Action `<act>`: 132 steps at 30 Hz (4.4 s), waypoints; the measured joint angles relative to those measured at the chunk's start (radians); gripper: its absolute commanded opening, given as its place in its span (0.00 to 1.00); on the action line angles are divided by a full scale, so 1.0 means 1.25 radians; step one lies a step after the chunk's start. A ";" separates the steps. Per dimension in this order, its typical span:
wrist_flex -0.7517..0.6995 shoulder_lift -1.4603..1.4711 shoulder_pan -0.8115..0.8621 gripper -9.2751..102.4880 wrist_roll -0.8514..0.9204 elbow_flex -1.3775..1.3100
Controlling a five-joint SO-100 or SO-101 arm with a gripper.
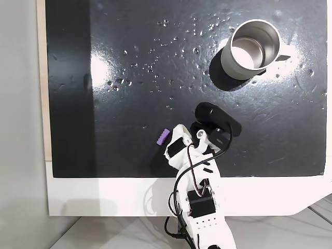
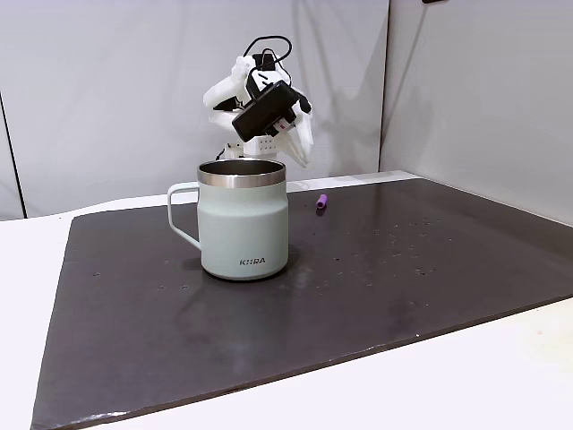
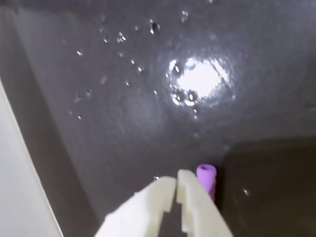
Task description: Grasp a pengrip and put it in the cup.
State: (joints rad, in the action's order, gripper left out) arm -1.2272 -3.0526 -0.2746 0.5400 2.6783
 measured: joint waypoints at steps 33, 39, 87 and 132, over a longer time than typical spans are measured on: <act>0.128 0.632 -0.196 0.29 0.147 -0.091; 0.189 0.744 -0.199 0.29 0.168 -0.091; -0.135 0.750 0.005 0.08 0.220 -0.487; 0.330 0.903 0.425 0.31 0.337 -0.762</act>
State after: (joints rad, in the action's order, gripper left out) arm -0.8145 -1.9236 0.2562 0.9618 1.7257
